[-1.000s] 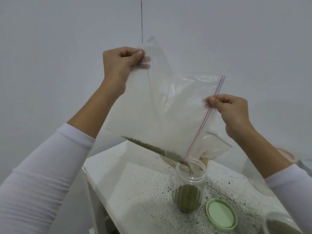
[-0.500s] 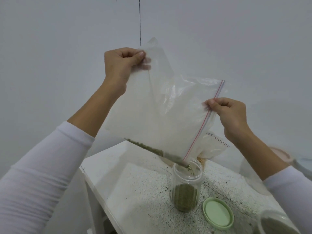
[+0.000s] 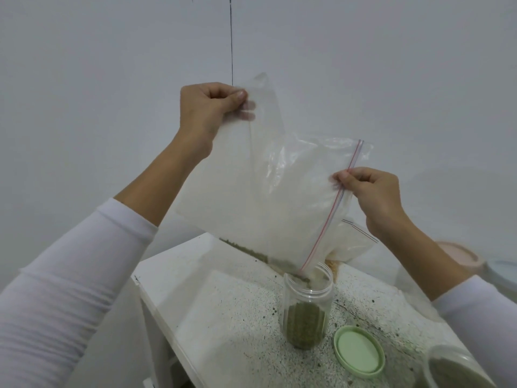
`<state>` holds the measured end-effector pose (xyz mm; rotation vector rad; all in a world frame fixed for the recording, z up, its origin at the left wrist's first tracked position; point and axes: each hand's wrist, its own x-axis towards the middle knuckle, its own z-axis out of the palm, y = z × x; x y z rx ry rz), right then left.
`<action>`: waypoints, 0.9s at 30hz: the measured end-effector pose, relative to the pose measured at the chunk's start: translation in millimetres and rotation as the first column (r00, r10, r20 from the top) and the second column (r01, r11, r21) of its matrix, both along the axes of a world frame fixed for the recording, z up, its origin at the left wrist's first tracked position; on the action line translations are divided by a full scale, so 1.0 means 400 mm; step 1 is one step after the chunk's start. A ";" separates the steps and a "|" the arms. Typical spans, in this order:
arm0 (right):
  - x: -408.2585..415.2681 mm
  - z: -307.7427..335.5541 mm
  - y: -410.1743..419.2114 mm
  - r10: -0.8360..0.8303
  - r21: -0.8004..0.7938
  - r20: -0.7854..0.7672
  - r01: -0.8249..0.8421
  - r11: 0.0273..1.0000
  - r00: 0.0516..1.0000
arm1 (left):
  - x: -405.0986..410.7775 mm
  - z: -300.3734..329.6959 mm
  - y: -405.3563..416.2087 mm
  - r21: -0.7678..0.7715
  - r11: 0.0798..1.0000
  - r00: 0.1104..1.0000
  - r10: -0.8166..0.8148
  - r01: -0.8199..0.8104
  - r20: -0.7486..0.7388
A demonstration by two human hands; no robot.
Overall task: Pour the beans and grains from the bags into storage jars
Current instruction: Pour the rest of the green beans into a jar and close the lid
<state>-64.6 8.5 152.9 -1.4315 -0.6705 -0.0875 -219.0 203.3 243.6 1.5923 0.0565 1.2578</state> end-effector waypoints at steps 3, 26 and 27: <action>0.002 -0.002 0.000 -0.015 0.024 -0.001 0.015 1.000 1.000 | -0.002 -0.001 0.002 -0.022 1.000 1.000 0.007 -0.006 0.018; -0.002 0.009 -0.002 -0.046 0.049 -0.007 0.047 0.998 0.999 | -0.005 0.005 0.004 -0.008 1.000 1.000 -0.017 0.017 0.006; -0.004 0.008 0.000 -0.032 0.034 -0.001 0.032 0.999 0.999 | -0.005 0.004 0.003 0.002 1.000 1.000 -0.020 0.020 -0.009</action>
